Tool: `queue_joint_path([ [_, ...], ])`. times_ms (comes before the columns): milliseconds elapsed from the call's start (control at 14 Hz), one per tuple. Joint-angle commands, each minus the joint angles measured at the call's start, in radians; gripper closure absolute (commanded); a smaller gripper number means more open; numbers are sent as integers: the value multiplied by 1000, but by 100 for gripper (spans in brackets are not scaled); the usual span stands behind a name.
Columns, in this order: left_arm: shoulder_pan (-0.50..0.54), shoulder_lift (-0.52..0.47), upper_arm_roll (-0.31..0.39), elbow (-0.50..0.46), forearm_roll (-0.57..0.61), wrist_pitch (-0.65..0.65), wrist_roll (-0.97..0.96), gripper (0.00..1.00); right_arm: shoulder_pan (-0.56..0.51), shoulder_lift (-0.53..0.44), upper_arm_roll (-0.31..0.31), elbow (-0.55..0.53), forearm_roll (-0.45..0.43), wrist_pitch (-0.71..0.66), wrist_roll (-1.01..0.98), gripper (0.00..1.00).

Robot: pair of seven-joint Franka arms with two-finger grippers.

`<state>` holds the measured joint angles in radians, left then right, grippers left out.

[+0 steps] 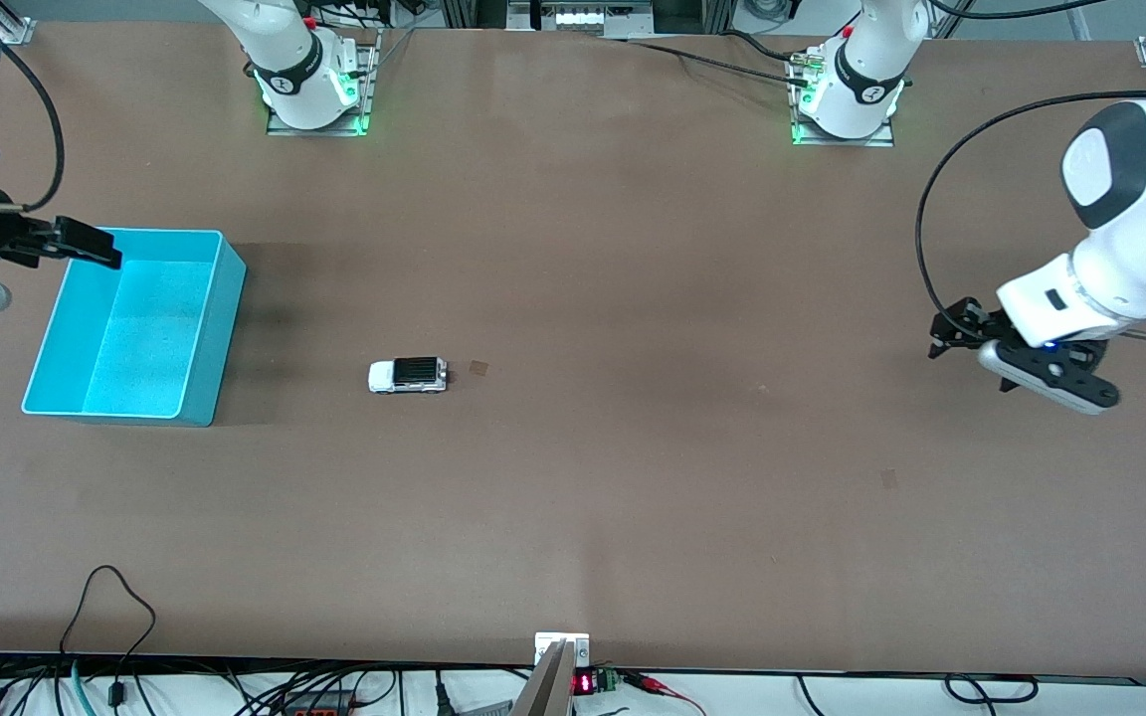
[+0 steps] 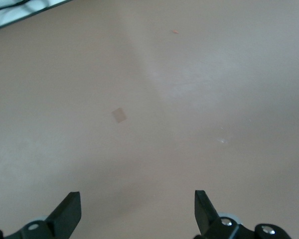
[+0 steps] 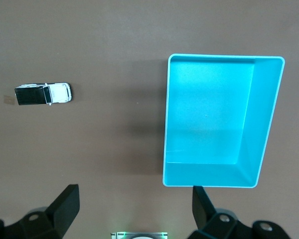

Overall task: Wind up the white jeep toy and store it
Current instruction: 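Move the right gripper over to the rolled jeep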

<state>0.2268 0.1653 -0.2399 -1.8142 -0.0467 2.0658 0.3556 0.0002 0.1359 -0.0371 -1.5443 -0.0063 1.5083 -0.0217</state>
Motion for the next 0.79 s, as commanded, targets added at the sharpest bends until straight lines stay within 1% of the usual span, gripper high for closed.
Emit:
queue_joint_path([
  [0, -46, -15, 71, 42, -19, -87, -140, 0, -5, 16, 0, 9, 3, 4, -18, 0],
  [72, -64, -18, 97, 62, -18, -116, -188, 0, -3, 22, 2, 9, 2, 4, -18, 0],
  [286, -76, -18, 137, 154, -16, -214, -306, 0, 1, 86, 8, 9, 5, 3, -18, 0],
  [358, -96, -18, 152, 183, -13, -242, -349, 0, 4, 94, 8, 9, 3, 4, -18, 0],
  [501, -180, -16, 232, 240, -4, -306, -386, 0, 18, 119, 8, 9, 0, 6, -12, 0],
  [644, -185, -21, 235, 259, -9, -314, -397, 0, 23, 136, 8, -2, 5, 36, 14, 0],
  [716, -184, -39, 235, 256, -10, -316, -397, 0, 24, 142, 8, -2, 5, 36, 69, 0],
])
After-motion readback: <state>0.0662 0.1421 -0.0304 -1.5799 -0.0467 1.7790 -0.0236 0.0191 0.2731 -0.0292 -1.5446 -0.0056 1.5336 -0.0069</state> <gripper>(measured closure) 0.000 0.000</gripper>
